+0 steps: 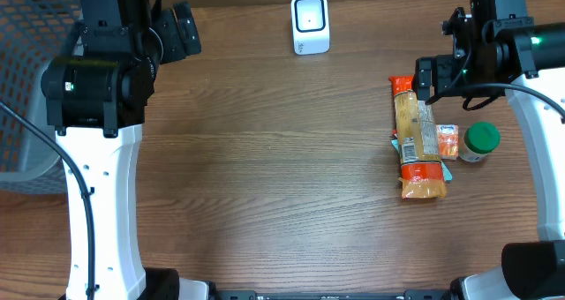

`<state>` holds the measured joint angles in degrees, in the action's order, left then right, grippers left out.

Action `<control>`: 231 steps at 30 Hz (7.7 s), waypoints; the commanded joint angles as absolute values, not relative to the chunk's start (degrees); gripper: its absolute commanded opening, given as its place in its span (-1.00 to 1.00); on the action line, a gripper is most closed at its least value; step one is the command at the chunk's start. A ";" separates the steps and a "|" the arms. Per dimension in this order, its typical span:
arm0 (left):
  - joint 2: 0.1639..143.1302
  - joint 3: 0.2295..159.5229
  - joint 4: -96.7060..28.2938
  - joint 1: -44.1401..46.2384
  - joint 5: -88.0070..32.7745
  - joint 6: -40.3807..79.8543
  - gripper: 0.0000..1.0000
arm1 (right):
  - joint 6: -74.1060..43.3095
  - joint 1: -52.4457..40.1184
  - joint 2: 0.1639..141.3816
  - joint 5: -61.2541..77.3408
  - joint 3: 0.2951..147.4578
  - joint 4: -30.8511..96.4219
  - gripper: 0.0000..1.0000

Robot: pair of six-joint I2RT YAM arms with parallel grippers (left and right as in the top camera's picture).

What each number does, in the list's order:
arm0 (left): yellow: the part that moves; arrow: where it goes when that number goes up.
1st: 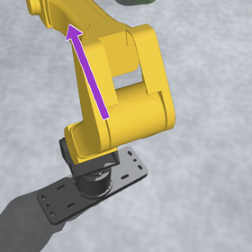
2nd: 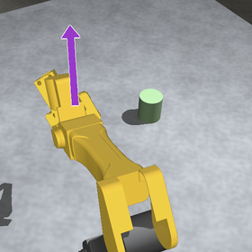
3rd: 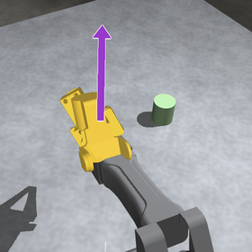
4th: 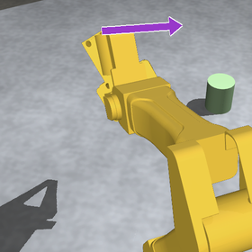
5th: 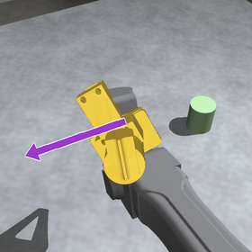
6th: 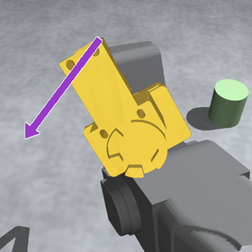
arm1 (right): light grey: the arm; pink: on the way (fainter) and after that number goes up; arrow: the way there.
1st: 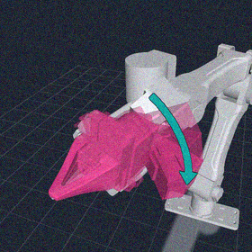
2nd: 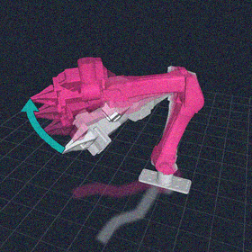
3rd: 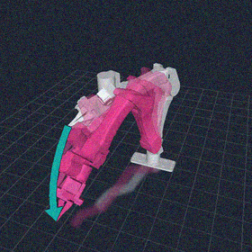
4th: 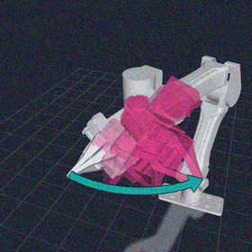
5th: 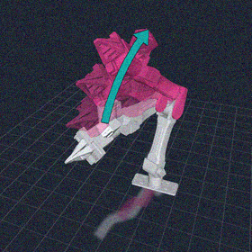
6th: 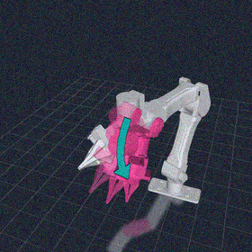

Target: Scan the item barcode

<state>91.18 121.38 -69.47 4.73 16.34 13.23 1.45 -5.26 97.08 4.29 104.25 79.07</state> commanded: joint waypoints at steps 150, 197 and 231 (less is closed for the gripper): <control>43.55 115.61 -89.69 2.02 13.63 14.52 0.99 | 1.87 -5.06 0.16 2.61 0.45 4.64 1.00; 0.43 13.23 22.06 -7.46 2.09 18.52 1.00 | 1.87 -5.06 0.16 2.61 0.45 4.64 1.00; 0.21 0.27 -4.47 -5.37 -0.47 1.65 1.00 | 1.87 -5.06 0.16 2.61 0.45 4.64 1.00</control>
<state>0.86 0.49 -4.45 -6.55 0.54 6.15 1.72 -5.23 0.73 3.36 1.04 4.75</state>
